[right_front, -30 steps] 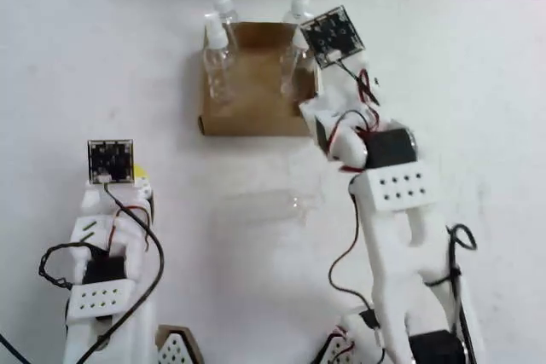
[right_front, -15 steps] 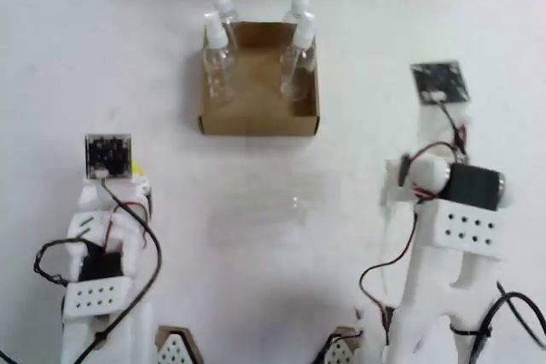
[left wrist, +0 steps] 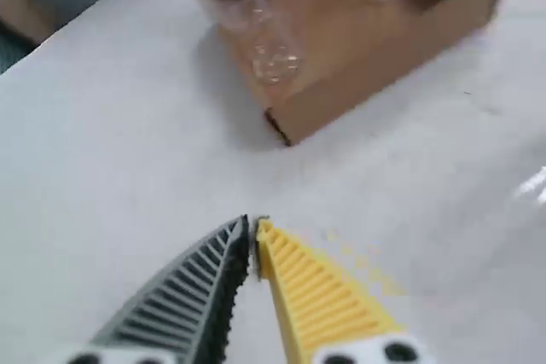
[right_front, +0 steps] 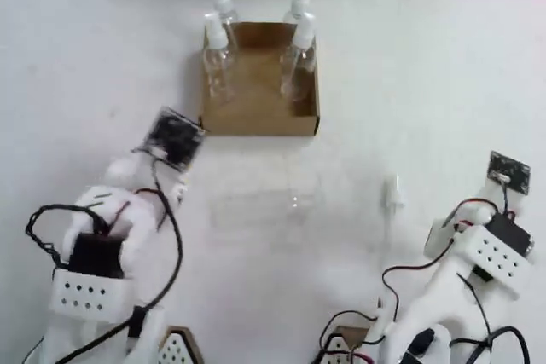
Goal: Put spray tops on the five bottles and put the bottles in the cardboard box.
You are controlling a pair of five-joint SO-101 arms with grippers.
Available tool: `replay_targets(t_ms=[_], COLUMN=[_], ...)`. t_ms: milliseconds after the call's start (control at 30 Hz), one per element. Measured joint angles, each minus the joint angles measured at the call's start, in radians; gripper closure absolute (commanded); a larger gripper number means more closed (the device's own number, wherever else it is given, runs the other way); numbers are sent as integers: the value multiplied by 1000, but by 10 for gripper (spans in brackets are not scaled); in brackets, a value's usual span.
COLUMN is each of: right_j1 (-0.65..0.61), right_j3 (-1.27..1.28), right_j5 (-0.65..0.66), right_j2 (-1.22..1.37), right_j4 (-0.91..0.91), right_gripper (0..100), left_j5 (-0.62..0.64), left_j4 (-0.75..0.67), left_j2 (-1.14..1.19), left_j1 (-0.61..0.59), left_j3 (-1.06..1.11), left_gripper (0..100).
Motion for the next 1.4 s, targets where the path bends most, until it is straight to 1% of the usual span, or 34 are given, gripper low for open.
replay_targets(t_ms=[67, 167, 267, 367, 467, 600, 733, 833, 900, 967, 1067, 1233, 1400], right_j1=[35, 66, 58, 28, -20, -115, -224, -315, -365, -407, -423, -434, -493], right_j3=[2, 2, 2, -29, -89, -163, -244, -325, -400, -485, -609, -697, -703], right_j5=[0, 0, 0, 0, 0, -18, -94, -141, -163, -164, -158, -144, -140], right_j2=[0, 0, 0, 2, 2, 2, 20, 97, 183, 284, 443, 657, 806], right_j4=[-6, -8, -8, -14, -14, -14, -14, -14, -14, -14, 0, 12, -23], right_gripper=[964, 964, 964, 961, 961, 960, 960, 959, 942, 889, 824, 825, 825], left_j5=[-48, -68, -21, 57, 118, 184, 196, 196, 192, 175, 166, 114, 107], left_j4=[68, 87, 51, -35, -118, -203, -226, -227, -233, -241, -265, -298, -328], left_j2=[0, 0, 0, 0, 0, 0, 2, 2, 2, 8, 78, 256, 405], left_j1=[94, 195, 216, 212, 147, -34, -213, -287, -302, -305, -305, -298, -296], left_j3=[-38, -51, -40, 37, 135, 241, 307, 324, 325, 325, 325, 301, 236], left_gripper=[820, 830, 842, 842, 840, 839, 838, 838, 838, 838, 838, 838, 838])
